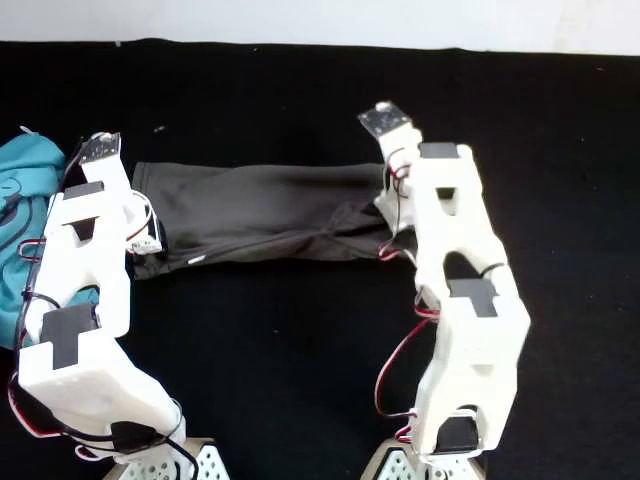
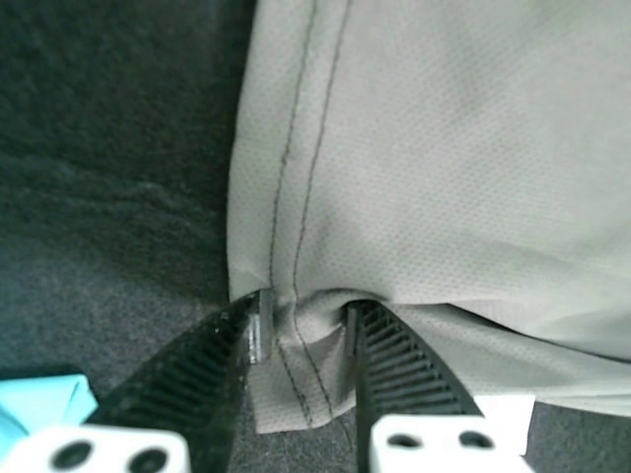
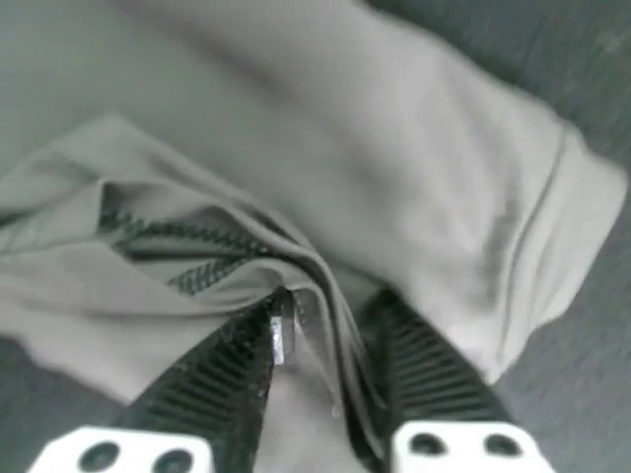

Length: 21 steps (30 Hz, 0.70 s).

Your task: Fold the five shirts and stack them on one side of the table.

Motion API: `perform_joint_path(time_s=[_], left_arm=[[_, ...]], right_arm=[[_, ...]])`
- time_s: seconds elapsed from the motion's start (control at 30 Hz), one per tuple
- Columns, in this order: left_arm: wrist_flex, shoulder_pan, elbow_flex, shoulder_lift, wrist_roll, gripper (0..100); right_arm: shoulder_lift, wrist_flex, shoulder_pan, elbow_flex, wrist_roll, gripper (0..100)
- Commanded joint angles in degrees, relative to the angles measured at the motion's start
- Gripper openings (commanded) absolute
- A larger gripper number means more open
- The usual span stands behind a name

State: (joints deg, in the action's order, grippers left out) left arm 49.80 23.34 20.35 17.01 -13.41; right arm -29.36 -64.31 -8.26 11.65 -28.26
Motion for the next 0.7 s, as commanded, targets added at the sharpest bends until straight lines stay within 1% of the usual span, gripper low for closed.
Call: perform_joint_path(time_s=[0.0, 0.07, 0.1, 0.23, 0.4, 0.47, 0.57, 0.63, 0.67], left_arm=[[-1.1, -0.5, 0.4, 0.3, -0.1, 14], [-1.1, -0.5, 0.4, 0.3, -0.1, 14], [-1.1, -0.5, 0.4, 0.3, -0.1, 14], [-1.1, -0.5, 0.4, 0.3, -0.1, 14], [-0.1, 0.9, -1.6, -1.0, 0.1, 14], [5.0, 1.3, -5.1, -3.5, 0.8, 14], [14.6, 1.5, -12.7, -8.0, 7.0, 14], [19.8, 1.9, -18.9, -9.7, 7.8, 15], [21.6, 2.2, -22.0, -9.7, 7.8, 17]], right_arm=[[0.4, 1.1, 3.0, 9.1, 7.5, 17.6], [0.4, 0.9, 4.7, 12.3, 12.3, 17.6], [0.4, 0.7, 5.3, 13.2, 13.3, 17.6], [0.6, -5.5, 5.9, 15.5, 13.4, 17.6], [0.6, -17.1, 5.7, 22.6, 13.4, 17.6], [0.6, -21.4, 5.7, 26.6, 13.4, 17.6], [0.6, -27.4, 5.7, 32.9, 13.3, 17.6], [0.5, -30.9, 5.7, 36.4, 13.3, 17.6], [0.5, -32.7, 5.7, 37.6, 13.3, 17.6]])
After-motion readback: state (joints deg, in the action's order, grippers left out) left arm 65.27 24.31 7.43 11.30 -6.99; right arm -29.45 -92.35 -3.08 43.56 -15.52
